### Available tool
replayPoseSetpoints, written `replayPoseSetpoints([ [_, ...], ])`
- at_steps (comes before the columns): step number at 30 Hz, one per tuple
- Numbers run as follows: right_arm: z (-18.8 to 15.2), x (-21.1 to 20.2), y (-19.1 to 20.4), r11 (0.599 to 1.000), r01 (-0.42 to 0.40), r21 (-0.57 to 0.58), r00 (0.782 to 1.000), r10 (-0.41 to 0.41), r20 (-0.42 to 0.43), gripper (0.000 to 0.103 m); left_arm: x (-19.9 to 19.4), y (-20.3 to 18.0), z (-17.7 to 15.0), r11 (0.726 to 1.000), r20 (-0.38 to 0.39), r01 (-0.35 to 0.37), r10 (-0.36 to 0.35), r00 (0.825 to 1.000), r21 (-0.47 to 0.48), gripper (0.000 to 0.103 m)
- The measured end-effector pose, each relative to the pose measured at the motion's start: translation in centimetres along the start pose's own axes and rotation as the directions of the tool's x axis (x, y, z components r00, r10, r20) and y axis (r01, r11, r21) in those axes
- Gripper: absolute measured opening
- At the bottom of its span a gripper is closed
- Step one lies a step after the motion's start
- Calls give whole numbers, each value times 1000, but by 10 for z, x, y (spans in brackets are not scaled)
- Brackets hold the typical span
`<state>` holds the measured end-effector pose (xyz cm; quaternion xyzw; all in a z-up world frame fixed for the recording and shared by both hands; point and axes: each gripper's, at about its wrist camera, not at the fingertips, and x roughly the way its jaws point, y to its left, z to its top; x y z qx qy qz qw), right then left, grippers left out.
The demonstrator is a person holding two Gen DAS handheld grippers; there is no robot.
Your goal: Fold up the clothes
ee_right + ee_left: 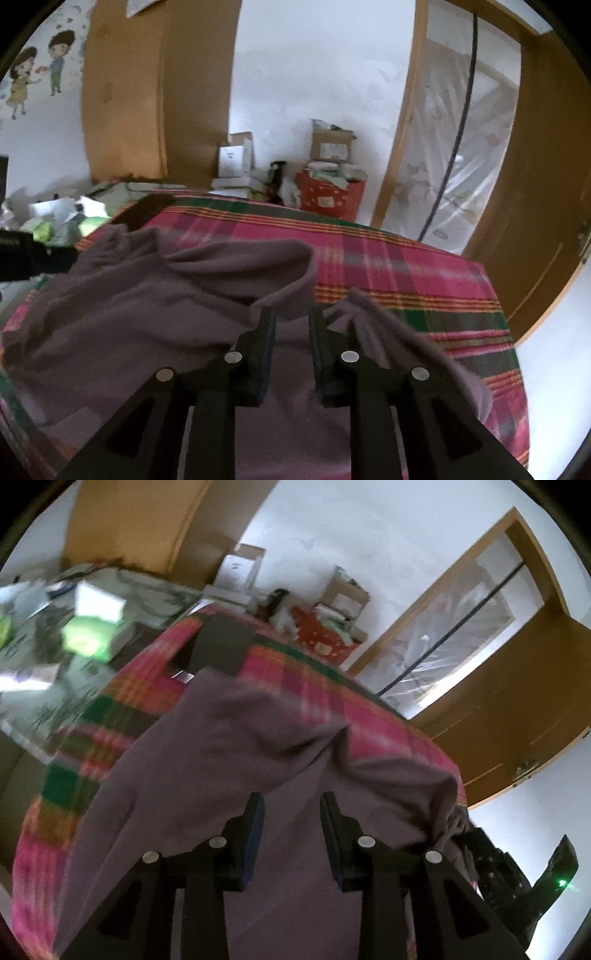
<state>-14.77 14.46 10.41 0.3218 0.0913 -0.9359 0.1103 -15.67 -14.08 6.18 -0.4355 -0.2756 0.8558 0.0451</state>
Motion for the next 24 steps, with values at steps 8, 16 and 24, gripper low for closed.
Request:
replayPoseSetpoints([
  [8, -29, -25, 27, 997, -79, -5, 997, 79, -6, 20, -50, 33, -54, 996, 33, -18, 21, 999, -85, 31],
  [16, -59, -33, 33, 978, -131, 165, 991, 134, -11, 21, -100, 63, -107, 981, 117, -13, 36, 993, -192, 32],
  [24, -74, -42, 53, 975, -153, 162, 988, 155, -4, 23, -124, 68, -134, 977, 119, -51, 78, 990, -209, 33],
])
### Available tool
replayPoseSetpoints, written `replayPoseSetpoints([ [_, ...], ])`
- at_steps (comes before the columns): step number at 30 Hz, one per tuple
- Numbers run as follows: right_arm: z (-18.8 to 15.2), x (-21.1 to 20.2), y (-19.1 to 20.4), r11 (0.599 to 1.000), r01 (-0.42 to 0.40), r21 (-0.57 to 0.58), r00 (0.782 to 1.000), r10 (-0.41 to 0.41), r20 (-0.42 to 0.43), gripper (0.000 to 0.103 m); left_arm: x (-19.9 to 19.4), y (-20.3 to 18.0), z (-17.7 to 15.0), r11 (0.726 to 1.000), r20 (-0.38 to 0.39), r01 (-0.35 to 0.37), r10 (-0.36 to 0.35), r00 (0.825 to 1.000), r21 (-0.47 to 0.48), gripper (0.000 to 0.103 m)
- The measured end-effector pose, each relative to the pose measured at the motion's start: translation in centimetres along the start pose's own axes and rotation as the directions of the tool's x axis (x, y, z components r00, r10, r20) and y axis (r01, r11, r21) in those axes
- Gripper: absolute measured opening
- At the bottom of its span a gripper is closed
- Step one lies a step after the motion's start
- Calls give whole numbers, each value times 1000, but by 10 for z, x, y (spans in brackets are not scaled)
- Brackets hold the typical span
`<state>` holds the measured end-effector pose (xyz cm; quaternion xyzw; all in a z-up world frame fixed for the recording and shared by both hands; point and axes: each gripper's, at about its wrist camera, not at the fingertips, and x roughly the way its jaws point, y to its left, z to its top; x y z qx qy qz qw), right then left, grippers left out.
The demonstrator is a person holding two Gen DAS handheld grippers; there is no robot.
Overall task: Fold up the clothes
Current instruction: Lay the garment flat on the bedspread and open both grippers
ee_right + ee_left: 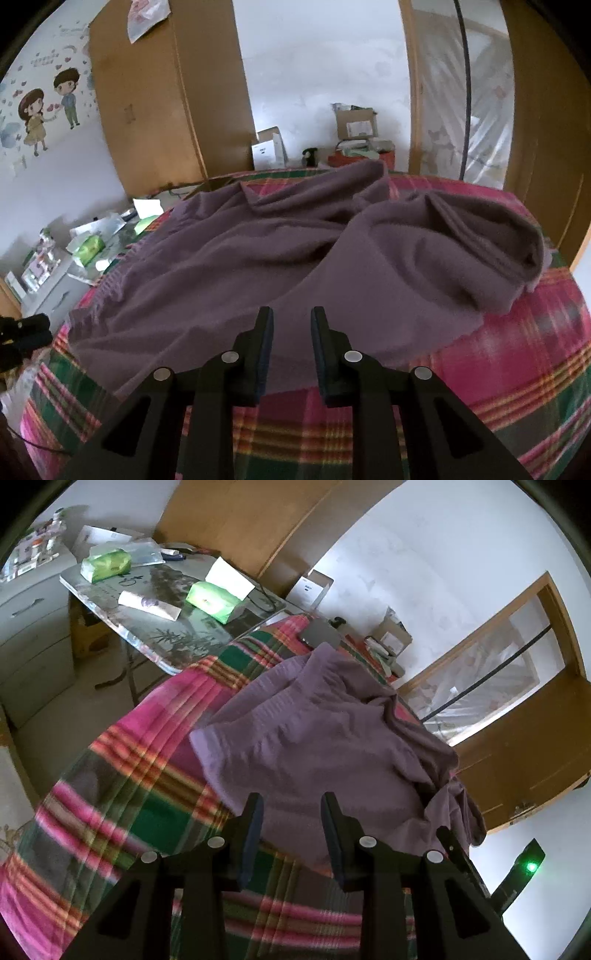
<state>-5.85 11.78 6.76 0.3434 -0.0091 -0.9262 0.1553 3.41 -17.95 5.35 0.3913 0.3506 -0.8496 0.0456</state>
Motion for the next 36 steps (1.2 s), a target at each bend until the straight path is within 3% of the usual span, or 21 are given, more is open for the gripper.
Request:
replayPoseSetpoints([
  [16, -20, -11, 1, 1000, -4, 25, 999, 4, 33, 27, -35, -7, -38, 998, 40, -54, 53, 998, 36, 32],
  [36, -26, -11, -7, 997, -3, 83, 999, -1, 40, 28, -45, -10, -47, 996, 49, -75, 73, 996, 42, 33],
])
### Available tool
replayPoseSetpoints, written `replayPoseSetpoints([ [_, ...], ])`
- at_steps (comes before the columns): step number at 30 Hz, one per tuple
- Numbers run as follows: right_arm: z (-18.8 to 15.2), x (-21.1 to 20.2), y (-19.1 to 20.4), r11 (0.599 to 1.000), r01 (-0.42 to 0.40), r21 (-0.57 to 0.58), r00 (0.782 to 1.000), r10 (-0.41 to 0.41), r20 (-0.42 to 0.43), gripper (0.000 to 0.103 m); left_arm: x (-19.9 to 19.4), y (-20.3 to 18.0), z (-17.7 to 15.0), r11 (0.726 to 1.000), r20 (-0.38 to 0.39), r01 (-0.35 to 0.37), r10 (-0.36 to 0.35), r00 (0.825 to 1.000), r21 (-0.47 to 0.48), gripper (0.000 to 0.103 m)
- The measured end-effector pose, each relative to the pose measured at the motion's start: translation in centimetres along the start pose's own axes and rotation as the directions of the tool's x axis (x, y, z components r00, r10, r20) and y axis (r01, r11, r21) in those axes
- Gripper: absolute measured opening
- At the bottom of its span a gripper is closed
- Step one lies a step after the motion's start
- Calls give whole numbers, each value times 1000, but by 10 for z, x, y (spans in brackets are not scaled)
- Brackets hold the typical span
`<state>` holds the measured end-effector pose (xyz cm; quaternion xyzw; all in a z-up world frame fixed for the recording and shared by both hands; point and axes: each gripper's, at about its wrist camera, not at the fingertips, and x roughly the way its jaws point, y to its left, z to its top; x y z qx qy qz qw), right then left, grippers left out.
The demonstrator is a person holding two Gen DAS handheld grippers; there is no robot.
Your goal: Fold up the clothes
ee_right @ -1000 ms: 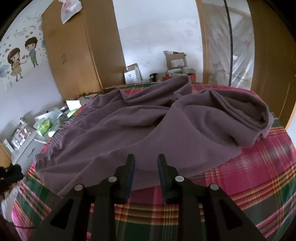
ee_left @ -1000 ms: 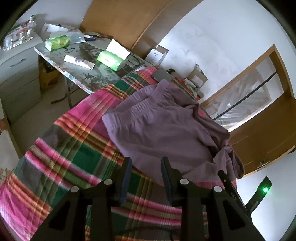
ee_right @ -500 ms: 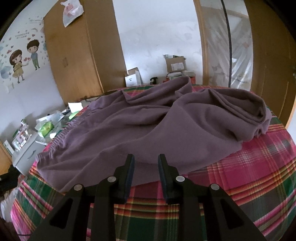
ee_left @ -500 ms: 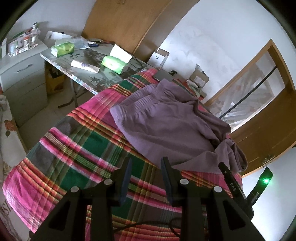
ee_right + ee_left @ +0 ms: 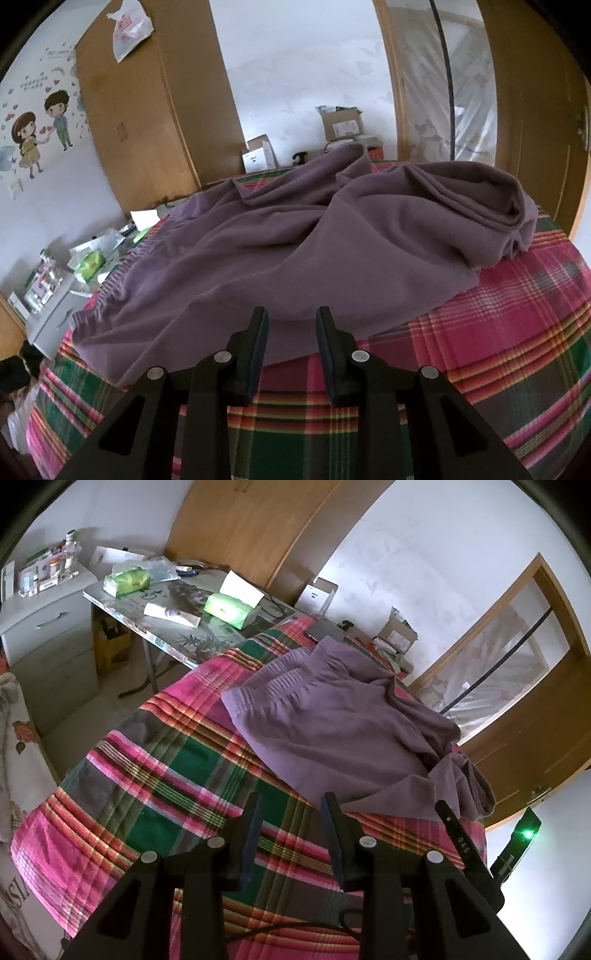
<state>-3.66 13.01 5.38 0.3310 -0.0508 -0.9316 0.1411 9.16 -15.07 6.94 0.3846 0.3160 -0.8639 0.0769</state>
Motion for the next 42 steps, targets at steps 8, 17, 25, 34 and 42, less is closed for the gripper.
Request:
replayPoseSetpoints([
  [8, -2, 0, 0, 1000, -4, 3, 1000, 4, -3, 28, 2, -2, -2, 1000, -10, 0, 0, 1000, 7, 33],
  [17, -2, 2, -1, 1000, -5, 6, 1000, 5, -5, 28, 3, -3, -3, 1000, -13, 0, 0, 1000, 10, 33],
  [25, -3, 2, -2, 1000, -10, 7, 1000, 10, -12, 28, 5, -3, -4, 1000, -18, -2, 3, 1000, 15, 33],
  [34, -3, 1, -1, 1000, -7, 0, 1000, 7, -4, 29, 8, 1, -3, 1000, -24, 12, -12, 1000, 3, 33],
  [42, -2, 0, 1, 1000, -3, 7, 1000, 3, 6, 29, 2, -1, -4, 998, 33, 66, -67, 997, 23, 33],
])
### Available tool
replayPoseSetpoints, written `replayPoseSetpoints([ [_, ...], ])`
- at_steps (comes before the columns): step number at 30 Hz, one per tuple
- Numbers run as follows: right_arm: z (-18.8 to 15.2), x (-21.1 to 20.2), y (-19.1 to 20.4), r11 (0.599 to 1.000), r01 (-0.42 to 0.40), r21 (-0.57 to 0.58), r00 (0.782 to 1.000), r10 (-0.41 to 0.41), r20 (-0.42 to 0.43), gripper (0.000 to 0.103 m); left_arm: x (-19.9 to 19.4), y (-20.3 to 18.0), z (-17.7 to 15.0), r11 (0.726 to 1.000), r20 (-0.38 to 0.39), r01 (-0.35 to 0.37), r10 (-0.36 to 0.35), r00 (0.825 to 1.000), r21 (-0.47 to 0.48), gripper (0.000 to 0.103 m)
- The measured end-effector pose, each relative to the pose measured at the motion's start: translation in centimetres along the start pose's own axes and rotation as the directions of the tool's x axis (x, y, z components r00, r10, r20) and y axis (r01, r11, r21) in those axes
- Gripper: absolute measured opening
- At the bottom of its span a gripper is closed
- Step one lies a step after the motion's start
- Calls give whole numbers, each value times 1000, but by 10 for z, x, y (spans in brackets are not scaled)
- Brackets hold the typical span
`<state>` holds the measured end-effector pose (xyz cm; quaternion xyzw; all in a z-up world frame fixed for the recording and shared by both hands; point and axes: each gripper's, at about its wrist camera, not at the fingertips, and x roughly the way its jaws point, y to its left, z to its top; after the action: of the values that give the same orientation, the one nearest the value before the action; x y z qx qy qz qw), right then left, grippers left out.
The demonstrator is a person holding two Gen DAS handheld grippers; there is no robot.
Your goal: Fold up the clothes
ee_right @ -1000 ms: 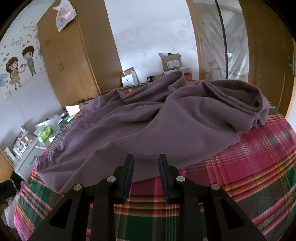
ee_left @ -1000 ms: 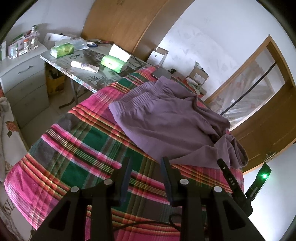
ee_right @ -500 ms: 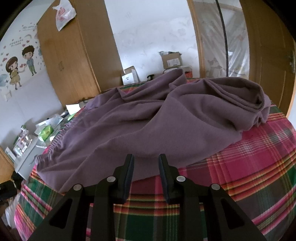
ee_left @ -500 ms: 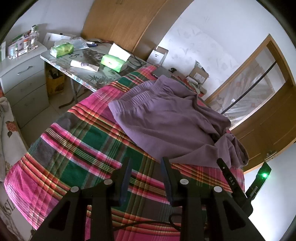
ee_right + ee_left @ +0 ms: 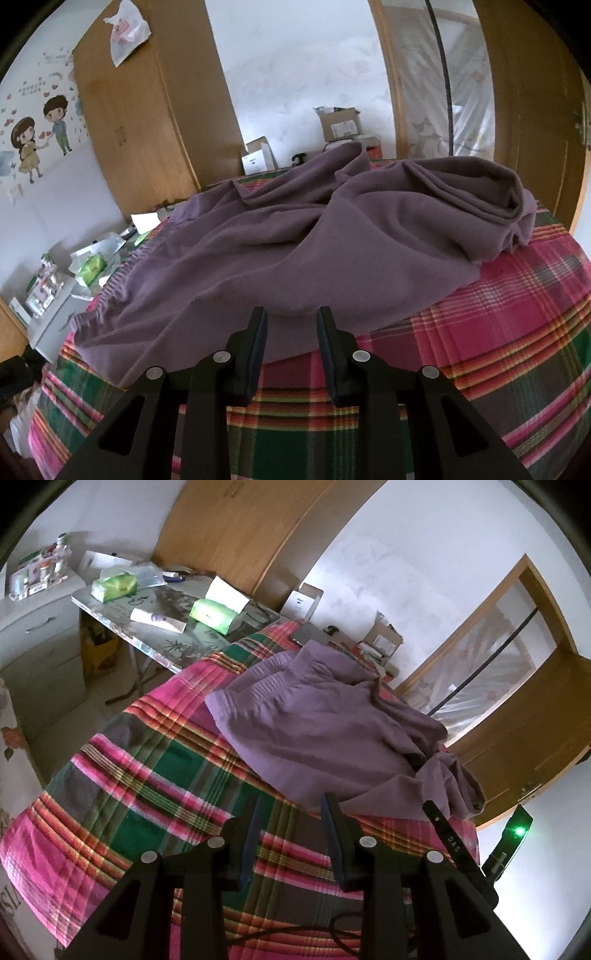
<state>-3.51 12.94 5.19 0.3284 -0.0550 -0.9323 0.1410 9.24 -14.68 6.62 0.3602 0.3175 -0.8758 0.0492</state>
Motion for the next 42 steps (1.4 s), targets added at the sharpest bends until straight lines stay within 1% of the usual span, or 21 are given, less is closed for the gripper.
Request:
replayPoseSetpoints([
  [4, 0, 1, 3, 1000, 9, -14, 1000, -9, -1, 29, 0, 3, 3, 1000, 26, 30, -30, 999, 6, 33],
  [8, 1, 10, 5, 999, 33, -20, 998, -34, -49, 29, 7, 4, 10, 998, 43, 41, -43, 998, 39, 33],
  [13, -1, 17, 5, 998, 61, -15, 995, -62, -83, 29, 21, 16, 18, 997, 18, 66, -66, 998, 37, 33],
  [18, -2, 25, 8, 995, 93, -23, 988, -96, -118, 29, 29, 23, 25, 994, 30, 94, -95, 995, 48, 33],
  [22, -3, 30, 9, 994, 109, -19, 983, -110, -145, 29, 35, 25, 28, 990, 22, 127, -129, 991, 58, 33],
  [26, -5, 33, 10, 993, 119, -15, 980, -120, -161, 29, 37, 25, 29, 984, 31, 158, -161, 986, 78, 34],
  [30, -8, 38, 8, 992, 125, -9, 974, -125, -188, 29, 47, 23, 30, 981, -6, 169, -169, 986, 91, 34],
  [34, -9, 36, 10, 991, 134, -13, 973, -134, -187, 29, 51, 25, 28, 985, -30, 154, -152, 988, 84, 34],
  [39, -8, 36, 11, 990, 137, -14, 973, -137, -187, 29, 43, 28, 28, 986, -10, 149, -149, 989, 69, 34],
  [42, -8, 37, 12, 991, 135, -6, 973, -134, -188, 29, 41, 28, 27, 989, -14, 134, -134, 991, 68, 34],
])
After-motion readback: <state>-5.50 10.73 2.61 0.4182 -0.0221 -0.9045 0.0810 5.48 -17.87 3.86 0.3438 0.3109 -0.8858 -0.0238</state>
